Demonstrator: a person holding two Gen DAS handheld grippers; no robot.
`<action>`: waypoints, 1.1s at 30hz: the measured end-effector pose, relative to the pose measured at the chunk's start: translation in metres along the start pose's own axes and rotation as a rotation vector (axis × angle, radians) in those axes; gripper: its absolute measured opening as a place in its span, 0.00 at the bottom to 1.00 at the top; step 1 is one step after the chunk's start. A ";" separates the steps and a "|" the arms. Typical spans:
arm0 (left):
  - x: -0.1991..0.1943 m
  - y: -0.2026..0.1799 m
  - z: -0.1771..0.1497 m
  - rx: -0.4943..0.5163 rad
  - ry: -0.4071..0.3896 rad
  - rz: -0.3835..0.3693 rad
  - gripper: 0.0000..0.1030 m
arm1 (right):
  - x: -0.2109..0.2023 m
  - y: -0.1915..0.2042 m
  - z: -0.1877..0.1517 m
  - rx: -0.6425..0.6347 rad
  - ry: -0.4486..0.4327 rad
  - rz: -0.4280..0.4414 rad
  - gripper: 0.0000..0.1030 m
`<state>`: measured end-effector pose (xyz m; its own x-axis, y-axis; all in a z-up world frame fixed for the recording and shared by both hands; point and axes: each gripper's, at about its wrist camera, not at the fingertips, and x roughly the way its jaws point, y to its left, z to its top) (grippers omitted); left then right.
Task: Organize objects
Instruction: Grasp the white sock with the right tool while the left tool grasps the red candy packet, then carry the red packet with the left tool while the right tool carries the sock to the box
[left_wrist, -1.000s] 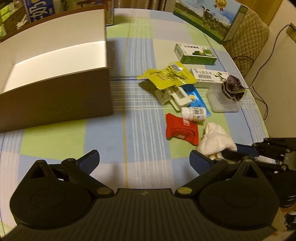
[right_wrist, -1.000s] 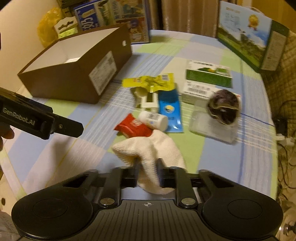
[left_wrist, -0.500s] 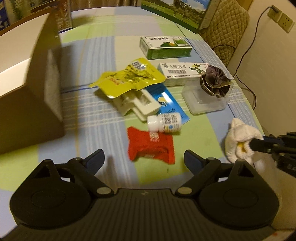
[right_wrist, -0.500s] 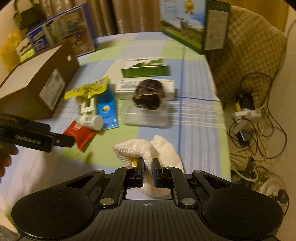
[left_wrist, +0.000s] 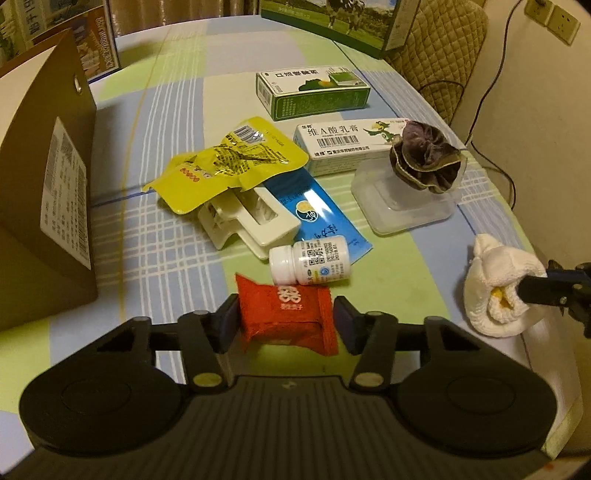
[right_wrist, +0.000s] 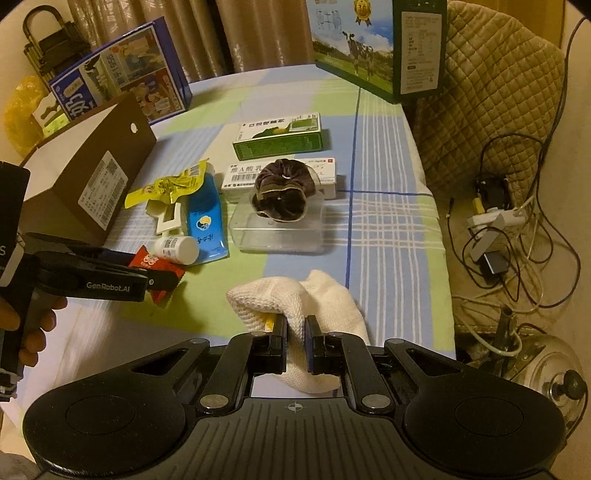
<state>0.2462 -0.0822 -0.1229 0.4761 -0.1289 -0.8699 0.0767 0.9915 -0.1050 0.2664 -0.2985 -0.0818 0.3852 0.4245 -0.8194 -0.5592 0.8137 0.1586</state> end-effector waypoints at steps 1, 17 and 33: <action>-0.002 0.000 -0.001 -0.007 -0.006 0.002 0.36 | 0.000 -0.001 0.001 -0.003 0.001 0.006 0.06; -0.066 0.024 -0.044 -0.178 -0.045 0.010 0.31 | -0.009 0.023 0.003 -0.056 0.008 0.130 0.03; -0.127 0.099 -0.049 -0.178 -0.114 -0.021 0.31 | -0.023 0.042 0.006 0.054 -0.024 -0.036 0.04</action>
<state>0.1499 0.0333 -0.0464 0.5731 -0.1403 -0.8074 -0.0633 0.9747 -0.2143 0.2384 -0.2713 -0.0525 0.4226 0.4033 -0.8116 -0.5042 0.8488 0.1592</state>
